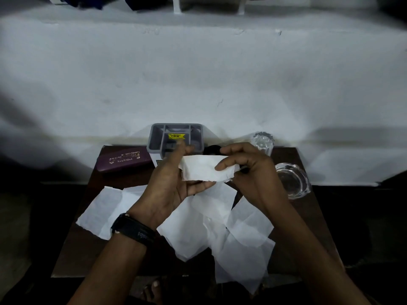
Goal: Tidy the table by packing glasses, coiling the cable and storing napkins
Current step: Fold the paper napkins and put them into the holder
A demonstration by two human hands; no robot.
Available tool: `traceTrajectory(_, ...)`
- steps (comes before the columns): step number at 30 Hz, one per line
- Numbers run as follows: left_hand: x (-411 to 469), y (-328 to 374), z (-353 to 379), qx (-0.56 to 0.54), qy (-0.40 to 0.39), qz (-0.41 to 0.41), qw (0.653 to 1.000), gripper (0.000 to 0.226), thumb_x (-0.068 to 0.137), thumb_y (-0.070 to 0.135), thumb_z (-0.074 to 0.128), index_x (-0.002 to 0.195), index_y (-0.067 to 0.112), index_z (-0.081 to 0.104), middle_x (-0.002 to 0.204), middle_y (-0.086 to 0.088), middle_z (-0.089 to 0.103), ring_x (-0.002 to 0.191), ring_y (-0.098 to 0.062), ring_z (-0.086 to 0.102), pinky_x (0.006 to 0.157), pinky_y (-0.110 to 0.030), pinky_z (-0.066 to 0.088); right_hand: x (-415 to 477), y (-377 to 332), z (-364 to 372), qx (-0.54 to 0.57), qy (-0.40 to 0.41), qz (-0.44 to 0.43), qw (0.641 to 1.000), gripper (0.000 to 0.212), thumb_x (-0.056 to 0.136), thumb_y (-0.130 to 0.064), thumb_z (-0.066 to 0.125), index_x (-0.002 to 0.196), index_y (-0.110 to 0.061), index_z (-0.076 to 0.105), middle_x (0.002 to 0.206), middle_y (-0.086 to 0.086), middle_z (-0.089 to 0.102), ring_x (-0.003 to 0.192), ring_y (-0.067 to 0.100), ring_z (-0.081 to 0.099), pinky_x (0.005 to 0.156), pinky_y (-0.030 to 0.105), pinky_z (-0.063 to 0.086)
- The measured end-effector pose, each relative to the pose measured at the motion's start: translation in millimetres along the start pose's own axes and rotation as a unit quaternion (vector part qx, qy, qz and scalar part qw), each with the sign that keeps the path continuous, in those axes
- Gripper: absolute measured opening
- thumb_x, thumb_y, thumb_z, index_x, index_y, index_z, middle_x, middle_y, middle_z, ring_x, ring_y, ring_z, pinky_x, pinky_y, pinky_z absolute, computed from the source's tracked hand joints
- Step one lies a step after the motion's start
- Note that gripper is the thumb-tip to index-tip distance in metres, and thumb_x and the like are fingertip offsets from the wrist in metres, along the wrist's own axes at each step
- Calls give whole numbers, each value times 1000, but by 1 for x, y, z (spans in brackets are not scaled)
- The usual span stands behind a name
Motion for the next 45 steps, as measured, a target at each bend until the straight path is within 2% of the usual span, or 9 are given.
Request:
traceTrajectory(5, -2, -2, -3, 88, 6, 63, 994, 46, 82, 5, 79, 123, 15, 62, 132, -15, 63, 106, -29, 74, 72, -36, 63, -2, -5, 4, -65, -41, 39, 996, 52, 79, 32, 54, 105, -6, 79, 127, 12, 65, 117, 16, 62, 88, 24, 53)
traceTrajectory(10, -1, 5, -5, 121, 19, 104, 987, 37, 89, 4, 74, 123, 14, 63, 124, -13, 68, 110, -28, 71, 68, -33, 63, -5, 8, 7, 320, -124, 231, 910, 79, 76, 7, 68, 146, -23, 49, 139, 17, 61, 126, 27, 61, 104, 47, 51)
traceTrajectory(13, -2, 5, -2, 167, 17, 116, 979, 37, 89, 10, 77, 123, 19, 65, 120, -11, 71, 107, -28, 73, 68, -31, 62, -3, 21, 13, 158, -37, 260, 952, 47, 82, -21, 85, 126, -21, 69, 121, 5, 74, 115, 26, 71, 94, 46, 60)
traceTrajectory(19, 0, 14, -21, 97, 77, 116, 986, 37, 85, 6, 80, 118, 15, 68, 89, -3, 78, 74, -16, 75, 60, -27, 61, 8, 26, 9, 212, 73, 280, 933, 9, 84, -2, 80, 89, -9, 81, 92, 10, 81, 87, 24, 79, 66, 28, 63)
traceTrajectory(28, 2, 29, -56, 91, 191, 150, 966, 30, 88, 19, 79, 113, 26, 64, 89, 8, 77, 70, -12, 73, 56, -26, 59, 78, -1, -5, -135, 128, 148, 971, 17, 83, -8, 68, 88, 8, 71, 90, 29, 72, 72, 24, 78, 68, 39, 65)
traceTrajectory(32, 2, 31, -56, 117, 189, 159, 962, 24, 89, 20, 78, 110, 23, 67, 80, 10, 75, 70, -11, 71, 56, -25, 57, 91, -2, 16, -233, 90, 118, 961, 13, 79, -9, 62, 69, -2, 68, 71, 20, 71, 73, 34, 74, 65, 44, 60)
traceTrajectory(35, 2, 29, -52, 143, 183, 167, 958, 18, 90, 22, 77, 106, 23, 69, 85, 6, 76, 73, -11, 72, 58, -21, 57, 92, 9, 28, -236, 85, 115, 961, 25, 77, -6, 61, 54, -16, 58, 51, -7, 60, 54, 8, 59, 50, 24, 47)
traceTrajectory(41, 1, 29, -51, 154, 181, 167, 957, 12, 90, 25, 77, 100, 28, 71, 81, 9, 78, 70, -8, 74, 59, -21, 58, 95, 26, 44, -238, 73, 140, 958, 21, 81, -18, 66, 62, -19, 59, 55, -10, 57, 50, -2, 53, 44, 7, 34)
traceTrajectory(45, 0, 28, -47, 165, 175, 157, 958, 13, 90, 26, 77, 101, 30, 71, 81, 11, 78, 69, -6, 73, 58, -21, 58, 90, 36, 43, -243, 46, 181, 952, 35, 85, -35, 73, 117, -21, 70, 99, -6, 71, 87, 11, 71, 79, 20, 53)
Point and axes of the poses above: each hand's wrist, its own x-axis towards the middle knuckle, its own z-axis out of the palm, y = z × x, the point moved 5 cm from there along x, towards the middle knuckle
